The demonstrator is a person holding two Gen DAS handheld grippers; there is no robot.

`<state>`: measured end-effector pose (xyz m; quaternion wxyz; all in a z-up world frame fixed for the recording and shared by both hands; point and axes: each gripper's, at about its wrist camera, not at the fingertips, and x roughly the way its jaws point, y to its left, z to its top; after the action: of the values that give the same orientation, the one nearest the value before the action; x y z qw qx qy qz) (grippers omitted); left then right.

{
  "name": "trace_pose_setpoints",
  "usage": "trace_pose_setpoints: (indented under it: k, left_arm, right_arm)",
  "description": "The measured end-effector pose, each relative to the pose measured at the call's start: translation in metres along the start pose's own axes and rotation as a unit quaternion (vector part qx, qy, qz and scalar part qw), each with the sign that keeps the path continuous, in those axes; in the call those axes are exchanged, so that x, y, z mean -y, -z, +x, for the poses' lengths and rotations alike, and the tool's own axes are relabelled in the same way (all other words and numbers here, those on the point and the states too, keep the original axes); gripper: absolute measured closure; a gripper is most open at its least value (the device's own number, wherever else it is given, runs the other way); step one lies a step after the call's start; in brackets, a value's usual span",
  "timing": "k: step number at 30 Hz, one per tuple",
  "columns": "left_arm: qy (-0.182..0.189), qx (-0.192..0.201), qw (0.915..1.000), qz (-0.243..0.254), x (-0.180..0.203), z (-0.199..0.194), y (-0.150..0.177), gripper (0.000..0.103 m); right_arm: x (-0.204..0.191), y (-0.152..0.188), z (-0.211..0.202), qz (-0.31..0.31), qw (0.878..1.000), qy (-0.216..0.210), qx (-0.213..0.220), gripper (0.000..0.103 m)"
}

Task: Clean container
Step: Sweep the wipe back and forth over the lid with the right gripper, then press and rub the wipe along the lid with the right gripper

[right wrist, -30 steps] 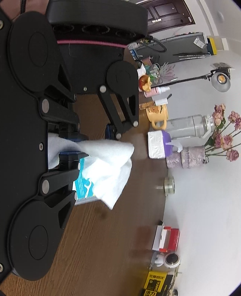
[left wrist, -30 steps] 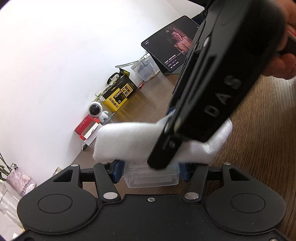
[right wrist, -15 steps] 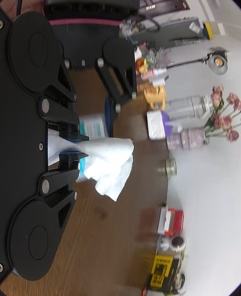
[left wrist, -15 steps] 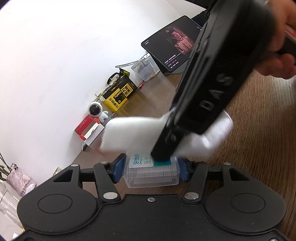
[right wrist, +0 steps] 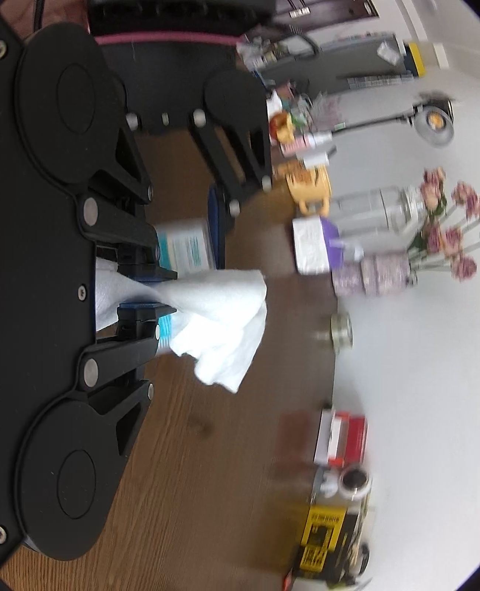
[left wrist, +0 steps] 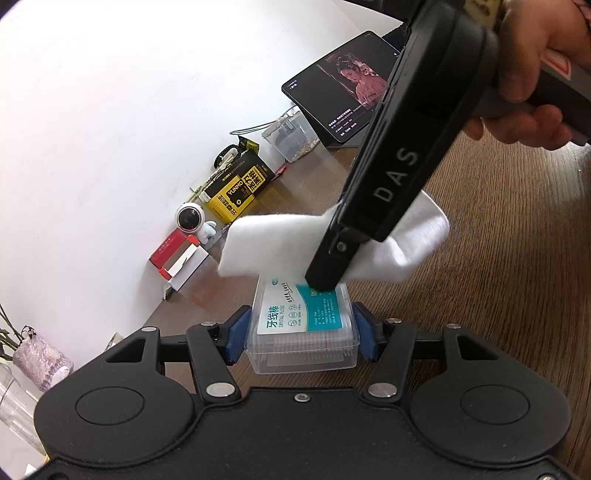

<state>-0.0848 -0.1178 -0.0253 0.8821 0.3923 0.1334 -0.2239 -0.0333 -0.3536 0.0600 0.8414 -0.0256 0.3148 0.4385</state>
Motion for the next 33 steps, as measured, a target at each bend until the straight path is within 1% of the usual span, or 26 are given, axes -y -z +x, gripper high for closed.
trace_pose_setpoints:
  k: [3, 10, 13, 16, 20, 22, 25, 27, 33]
  left_arm:
    - [0.0, 0.0, 1.0, 0.0, 0.0, 0.0, 0.0, 0.046]
    - [0.0, 0.0, 1.0, 0.0, 0.001, 0.0, -0.001, 0.046]
    - [0.0, 0.0, 1.0, 0.0, 0.001, -0.001, -0.001, 0.046]
    - [0.0, 0.0, 1.0, 0.0, 0.001, -0.001, -0.001, 0.046]
    - [0.0, 0.0, 1.0, 0.0, 0.001, -0.001, -0.001, 0.046]
    - [0.0, 0.0, 1.0, 0.0, 0.001, -0.001, -0.001, 0.046]
    - [0.0, 0.0, 1.0, 0.0, 0.002, -0.001, -0.001, 0.046]
    - [0.0, 0.0, 1.0, 0.0, 0.002, -0.001, -0.001, 0.046]
    - [0.0, 0.0, 1.0, 0.0, 0.002, 0.0, -0.002, 0.046]
  right_arm:
    - [0.0, 0.001, 0.0, 0.001, 1.0, 0.004, 0.001, 0.093]
    - [-0.023, 0.006, -0.003, -0.022, 0.999, -0.048, 0.002, 0.093]
    - [-0.028, 0.008, -0.005, -0.026, 0.998, -0.053, 0.002, 0.093]
    - [-0.022, 0.009, -0.005, -0.018, 0.999, -0.038, 0.0, 0.093]
    - [-0.006, 0.009, -0.004, -0.004, 1.0, -0.001, -0.005, 0.093]
    - [-0.001, 0.009, -0.003, 0.001, 1.0, 0.011, -0.007, 0.093]
    - [-0.005, 0.01, -0.004, -0.004, 1.0, -0.006, -0.005, 0.093]
    - [-0.013, 0.009, -0.003, -0.015, 1.0, -0.025, -0.002, 0.093]
    - [-0.022, -0.006, 0.003, -0.038, 0.998, -0.043, 0.007, 0.093]
